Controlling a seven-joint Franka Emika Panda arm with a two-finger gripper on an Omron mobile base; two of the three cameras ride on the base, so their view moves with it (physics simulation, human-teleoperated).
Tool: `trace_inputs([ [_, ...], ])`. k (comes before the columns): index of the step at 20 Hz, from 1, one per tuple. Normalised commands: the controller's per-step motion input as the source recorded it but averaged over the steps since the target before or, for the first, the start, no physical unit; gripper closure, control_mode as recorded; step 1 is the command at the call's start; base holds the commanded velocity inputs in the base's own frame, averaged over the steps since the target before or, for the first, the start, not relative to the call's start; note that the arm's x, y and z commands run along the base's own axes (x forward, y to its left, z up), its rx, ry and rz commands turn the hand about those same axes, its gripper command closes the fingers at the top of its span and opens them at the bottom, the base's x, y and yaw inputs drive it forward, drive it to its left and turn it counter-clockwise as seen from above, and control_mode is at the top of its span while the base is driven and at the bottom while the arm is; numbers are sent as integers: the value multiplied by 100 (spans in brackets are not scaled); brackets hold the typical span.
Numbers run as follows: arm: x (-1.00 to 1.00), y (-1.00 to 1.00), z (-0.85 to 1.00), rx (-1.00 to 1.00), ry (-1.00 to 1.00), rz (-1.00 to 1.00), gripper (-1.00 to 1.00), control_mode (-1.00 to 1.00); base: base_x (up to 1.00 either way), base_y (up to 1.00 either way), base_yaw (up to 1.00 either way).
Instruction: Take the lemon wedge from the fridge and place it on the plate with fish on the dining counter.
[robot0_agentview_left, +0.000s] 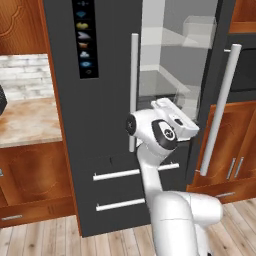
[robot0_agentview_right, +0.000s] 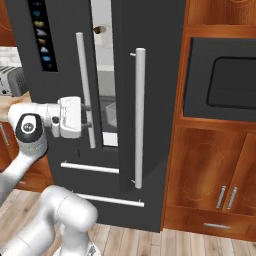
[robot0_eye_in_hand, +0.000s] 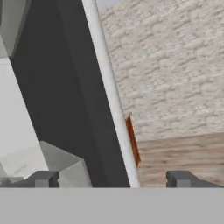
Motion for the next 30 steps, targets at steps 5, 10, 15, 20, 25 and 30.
trace_inputs([
  [5,100,-20,16,-1,27,-30,-100,-100,0,0,0],
  [10,67,-67,0,8,33,1,-100,-100,0,0,0],
  [15,0,-100,0,12,20,0,-100,-100,0,0,0],
  [20,-25,-100,0,17,16,-2,-100,-100,0,0,0],
  [25,-80,-100,0,26,6,-13,-100,-100,0,0,0],
  [30,-95,8,0,8,-27,-2,-100,-100,0,0,0],
])
